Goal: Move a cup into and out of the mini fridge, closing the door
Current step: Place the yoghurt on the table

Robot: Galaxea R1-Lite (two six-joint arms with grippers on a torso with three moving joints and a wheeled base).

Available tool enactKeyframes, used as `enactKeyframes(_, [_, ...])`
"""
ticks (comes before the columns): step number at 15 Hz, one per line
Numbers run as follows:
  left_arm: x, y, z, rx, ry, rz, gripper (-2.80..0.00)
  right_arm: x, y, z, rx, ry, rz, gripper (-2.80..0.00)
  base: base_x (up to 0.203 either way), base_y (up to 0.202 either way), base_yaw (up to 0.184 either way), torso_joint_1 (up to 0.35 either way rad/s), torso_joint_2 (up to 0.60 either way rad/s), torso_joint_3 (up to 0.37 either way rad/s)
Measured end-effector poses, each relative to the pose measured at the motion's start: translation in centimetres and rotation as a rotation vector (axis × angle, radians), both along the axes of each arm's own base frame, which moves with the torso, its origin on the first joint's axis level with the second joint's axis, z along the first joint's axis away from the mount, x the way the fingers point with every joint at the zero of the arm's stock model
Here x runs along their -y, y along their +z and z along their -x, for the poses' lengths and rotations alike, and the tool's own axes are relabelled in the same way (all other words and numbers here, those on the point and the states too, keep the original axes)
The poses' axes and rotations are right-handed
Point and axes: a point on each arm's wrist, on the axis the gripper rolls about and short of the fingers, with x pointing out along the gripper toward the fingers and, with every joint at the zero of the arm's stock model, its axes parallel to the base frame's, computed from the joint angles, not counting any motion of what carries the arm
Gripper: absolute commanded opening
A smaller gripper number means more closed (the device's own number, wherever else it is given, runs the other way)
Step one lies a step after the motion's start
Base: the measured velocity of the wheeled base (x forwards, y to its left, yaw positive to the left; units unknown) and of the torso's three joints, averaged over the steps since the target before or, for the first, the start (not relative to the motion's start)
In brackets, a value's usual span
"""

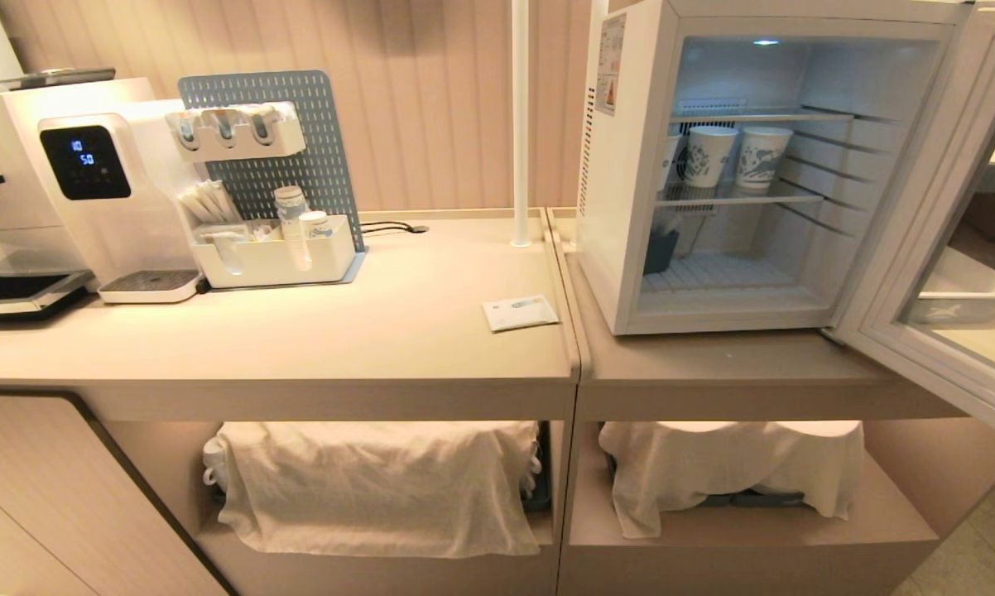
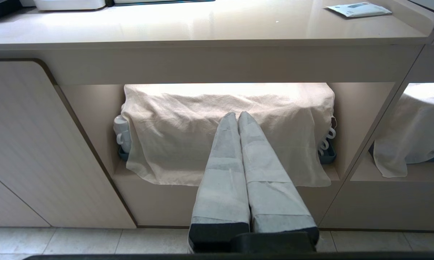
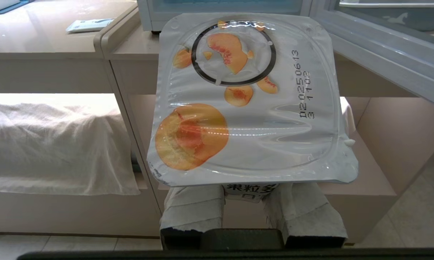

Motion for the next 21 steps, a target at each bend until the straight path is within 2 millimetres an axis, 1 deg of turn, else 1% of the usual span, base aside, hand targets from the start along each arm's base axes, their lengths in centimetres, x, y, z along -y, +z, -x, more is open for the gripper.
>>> enactKeyframes(21, [0.00,-0.01,0.00,-0.001,-0.001,-0.007,-2.80,0.00,-0.02,0.00,-0.002,0.000,-0.004,-2.80,0.000,0.000,0.000,0.000,0.00,0.000])
